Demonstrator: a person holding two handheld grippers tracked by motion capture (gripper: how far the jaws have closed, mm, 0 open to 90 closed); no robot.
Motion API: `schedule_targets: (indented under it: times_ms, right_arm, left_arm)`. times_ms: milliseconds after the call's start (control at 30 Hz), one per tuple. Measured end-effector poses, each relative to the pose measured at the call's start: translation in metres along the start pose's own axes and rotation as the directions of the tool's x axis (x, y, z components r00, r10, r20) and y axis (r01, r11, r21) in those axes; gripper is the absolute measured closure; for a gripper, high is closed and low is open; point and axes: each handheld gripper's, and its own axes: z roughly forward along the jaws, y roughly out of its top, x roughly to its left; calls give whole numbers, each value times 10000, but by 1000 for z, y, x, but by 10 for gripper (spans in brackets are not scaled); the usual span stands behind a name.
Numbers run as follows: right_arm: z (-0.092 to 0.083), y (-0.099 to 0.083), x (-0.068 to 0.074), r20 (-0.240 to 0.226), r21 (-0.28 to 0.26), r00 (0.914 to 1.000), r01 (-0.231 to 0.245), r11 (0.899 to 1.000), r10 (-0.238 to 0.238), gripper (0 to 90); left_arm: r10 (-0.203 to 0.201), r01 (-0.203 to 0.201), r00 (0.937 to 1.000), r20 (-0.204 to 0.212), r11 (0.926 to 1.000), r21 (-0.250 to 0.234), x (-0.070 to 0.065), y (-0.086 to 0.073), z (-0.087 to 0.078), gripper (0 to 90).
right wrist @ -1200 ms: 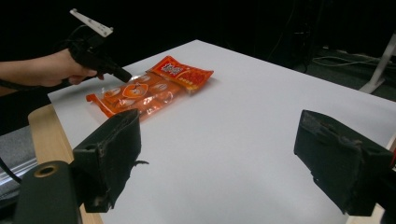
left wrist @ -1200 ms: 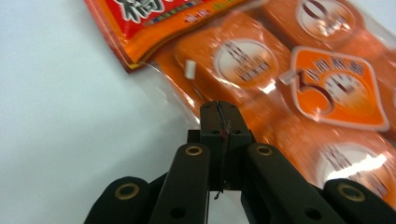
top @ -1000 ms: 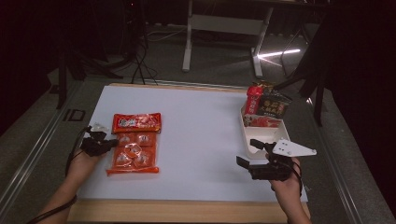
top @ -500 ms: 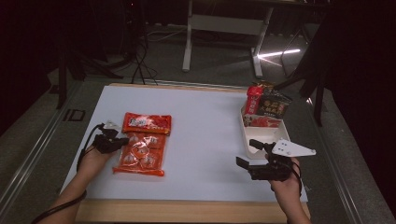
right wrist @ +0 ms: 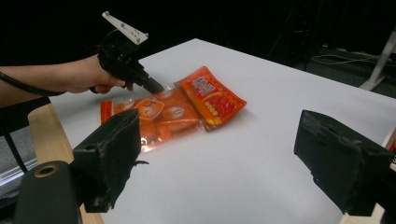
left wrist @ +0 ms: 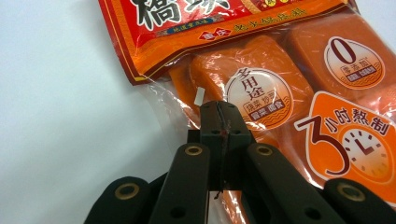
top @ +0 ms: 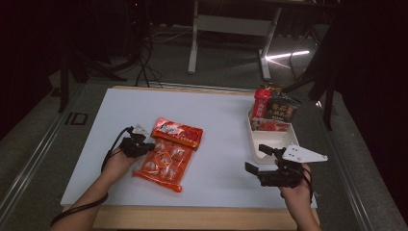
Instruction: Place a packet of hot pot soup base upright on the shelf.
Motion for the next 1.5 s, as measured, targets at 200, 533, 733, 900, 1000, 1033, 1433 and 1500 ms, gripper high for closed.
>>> schedule_targets:
  times_ms: [200,533,733,900,1000,1033,1433,1500]
  right_arm:
    - [-2,0,0,-19,-42,10000,-33,10000,33,146]
    - [-3,2,1,-4,-201,9999,110,9997,-110,158]
    - [-4,2,1,-5,-195,10000,83,9998,-84,158]
    - [-5,2,1,29,-236,10000,82,9997,-82,157]
    - [-5,2,1,39,-229,9999,108,9997,-107,158]
    - [-4,2,1,34,-204,9999,111,9997,-110,159]
    - [0,1,3,-51,-67,9999,99,9999,-99,158]
    - [0,1,3,-53,-66,9999,96,9999,-96,158]
  left_arm:
    - [149,-147,9997,200,9998,-122,-5,1,2,900]
    - [303,-306,9978,588,9995,47,-9,-8,-22,900]
    - [341,-364,9968,725,9989,309,-14,-21,-39,900]
    - [265,-317,9966,777,9973,656,-17,-34,-44,900]
    - [377,-446,9958,837,9957,814,-21,-40,-41,900]
    - [306,-373,9960,837,9961,798,-21,-40,-40,900]
    - [441,-551,9902,1323,9952,811,-36,-34,-32,900]
    - [570,-711,9840,1686,9944,788,-49,-29,-27,900]
